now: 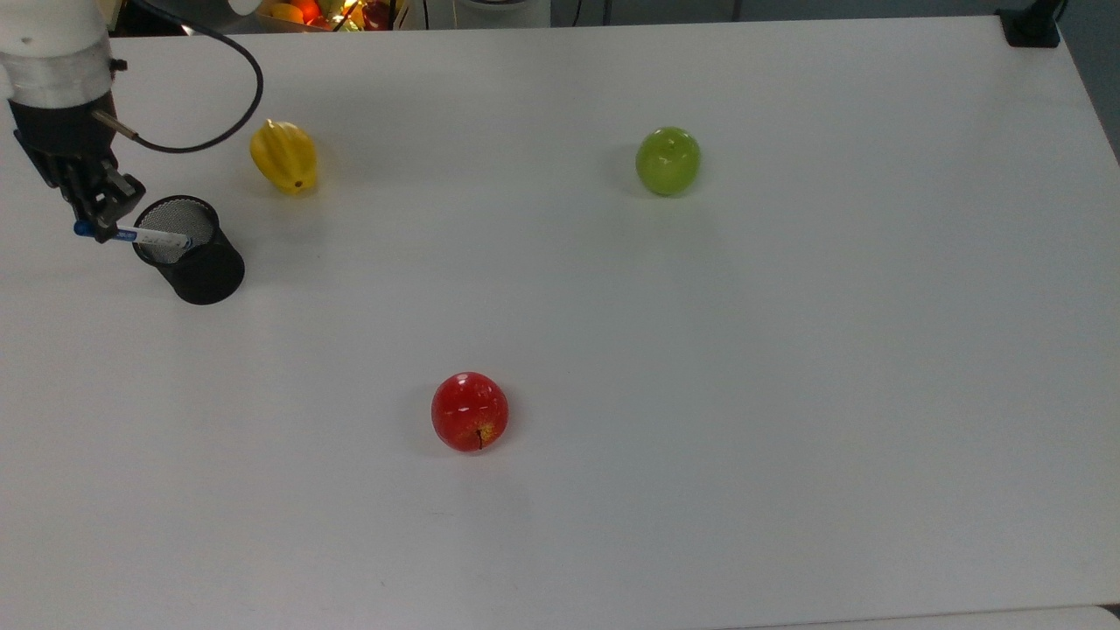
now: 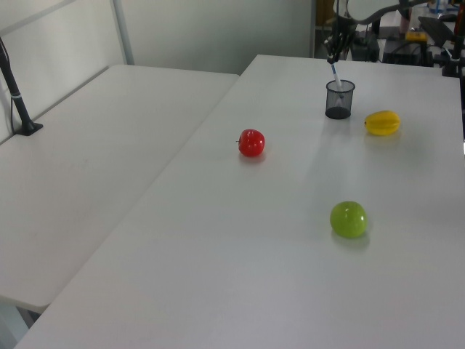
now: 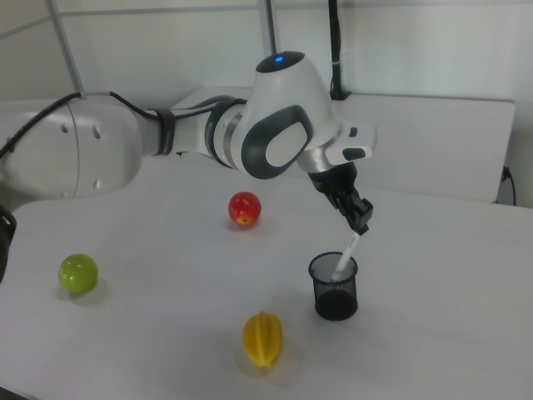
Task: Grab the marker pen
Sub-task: 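Carry the marker away from the cup and lower it to the table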
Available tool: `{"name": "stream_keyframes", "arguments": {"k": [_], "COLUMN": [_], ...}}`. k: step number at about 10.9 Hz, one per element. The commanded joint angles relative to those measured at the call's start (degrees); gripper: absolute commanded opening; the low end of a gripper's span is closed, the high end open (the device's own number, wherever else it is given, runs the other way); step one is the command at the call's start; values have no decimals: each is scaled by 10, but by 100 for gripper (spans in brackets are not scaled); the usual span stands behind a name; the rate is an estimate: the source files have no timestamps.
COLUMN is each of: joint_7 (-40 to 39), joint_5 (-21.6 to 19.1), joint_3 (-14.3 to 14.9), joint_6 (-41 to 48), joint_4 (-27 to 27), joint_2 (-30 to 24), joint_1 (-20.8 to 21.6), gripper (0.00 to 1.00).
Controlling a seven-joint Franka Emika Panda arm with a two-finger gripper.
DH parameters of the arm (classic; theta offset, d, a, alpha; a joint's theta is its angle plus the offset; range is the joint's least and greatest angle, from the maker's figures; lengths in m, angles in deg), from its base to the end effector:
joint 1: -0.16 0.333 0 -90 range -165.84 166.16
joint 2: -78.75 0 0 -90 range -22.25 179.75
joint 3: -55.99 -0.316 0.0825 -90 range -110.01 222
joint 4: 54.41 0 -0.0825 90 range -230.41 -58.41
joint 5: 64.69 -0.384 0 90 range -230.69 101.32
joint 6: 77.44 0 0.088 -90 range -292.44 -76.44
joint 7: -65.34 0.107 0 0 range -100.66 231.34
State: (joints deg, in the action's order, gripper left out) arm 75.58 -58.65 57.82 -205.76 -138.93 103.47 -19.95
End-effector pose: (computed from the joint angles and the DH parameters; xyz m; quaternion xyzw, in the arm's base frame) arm 0.6635 -0.2664 0.4649 0.9536 -0.2460 0.1593 0.0691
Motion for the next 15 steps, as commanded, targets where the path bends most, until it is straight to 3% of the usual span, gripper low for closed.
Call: {"name": "stream_keyframes", "arguments": {"k": [1, 4, 5, 7, 12, 15], "joint_7": [6, 6, 5, -3, -57, -97], "joint_5": [-79, -163, -168, -165, -153, -95], "joint_3": [2, 2, 1, -9, -16, -16], "joint_6": [-11, 2, 49, 165, 319, 355], "joint_4": [-18, -18, -18, -13, -18, -20], "joint_2": [-55, -91, -101, -113, -105, -77], "joint_1": [-11, -13, -10, -2, 105, 163], "gripper": [10, 10, 10, 10, 11, 12]}}
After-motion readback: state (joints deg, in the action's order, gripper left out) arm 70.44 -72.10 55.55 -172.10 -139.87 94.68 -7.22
